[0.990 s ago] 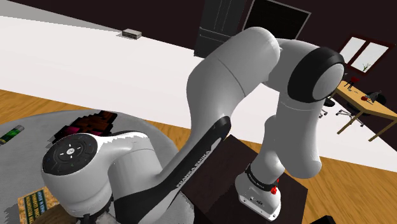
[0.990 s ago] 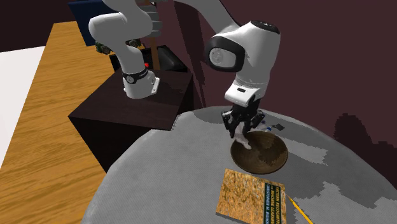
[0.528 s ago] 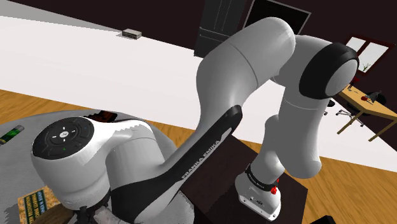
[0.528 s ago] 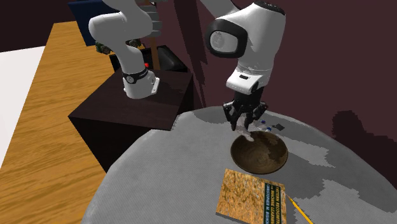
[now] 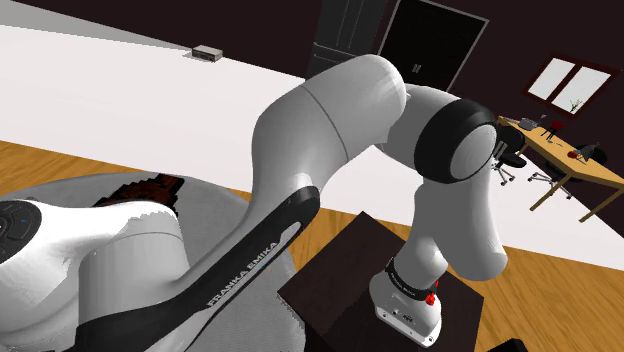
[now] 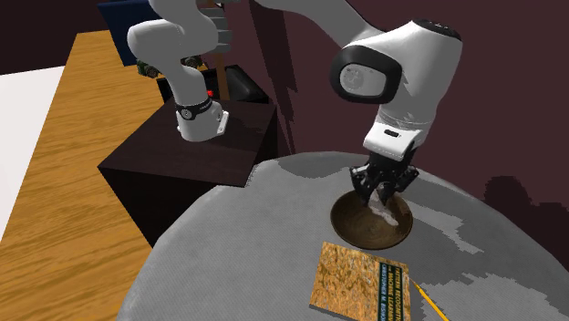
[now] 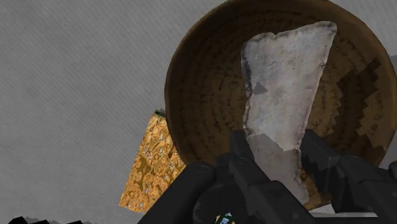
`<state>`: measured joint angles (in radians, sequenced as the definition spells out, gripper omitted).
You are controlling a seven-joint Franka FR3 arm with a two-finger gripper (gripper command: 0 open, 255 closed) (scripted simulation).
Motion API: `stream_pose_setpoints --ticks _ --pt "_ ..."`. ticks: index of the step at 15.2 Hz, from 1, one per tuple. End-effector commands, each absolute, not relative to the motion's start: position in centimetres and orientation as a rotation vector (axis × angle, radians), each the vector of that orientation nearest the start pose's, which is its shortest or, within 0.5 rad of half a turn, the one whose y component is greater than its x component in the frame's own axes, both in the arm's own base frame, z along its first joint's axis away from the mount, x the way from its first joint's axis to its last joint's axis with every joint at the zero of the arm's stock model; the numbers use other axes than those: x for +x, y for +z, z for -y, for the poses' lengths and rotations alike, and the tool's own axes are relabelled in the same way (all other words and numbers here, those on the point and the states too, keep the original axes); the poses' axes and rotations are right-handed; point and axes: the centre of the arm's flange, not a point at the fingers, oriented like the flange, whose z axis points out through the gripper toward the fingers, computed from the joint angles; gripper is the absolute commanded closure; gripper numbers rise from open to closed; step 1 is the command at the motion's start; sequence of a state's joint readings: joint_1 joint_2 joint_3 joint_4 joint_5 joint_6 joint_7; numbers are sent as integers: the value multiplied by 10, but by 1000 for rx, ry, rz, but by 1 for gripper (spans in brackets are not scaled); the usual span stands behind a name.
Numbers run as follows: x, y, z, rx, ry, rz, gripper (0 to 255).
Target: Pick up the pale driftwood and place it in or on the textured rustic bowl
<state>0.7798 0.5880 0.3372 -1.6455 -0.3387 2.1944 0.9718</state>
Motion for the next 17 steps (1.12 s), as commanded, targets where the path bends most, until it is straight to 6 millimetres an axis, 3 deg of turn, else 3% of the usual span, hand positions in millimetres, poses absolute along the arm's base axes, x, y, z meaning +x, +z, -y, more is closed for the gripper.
stream_pose_setpoints --ticks 1,9,16,17 --pt "337 278 -600 -3148 -127 461 255" --pt "337 235 -600 -3148 -127 461 255" --pt "337 235 -600 -3148 -127 461 255" --pt "337 235 -600 -3148 -127 461 0"
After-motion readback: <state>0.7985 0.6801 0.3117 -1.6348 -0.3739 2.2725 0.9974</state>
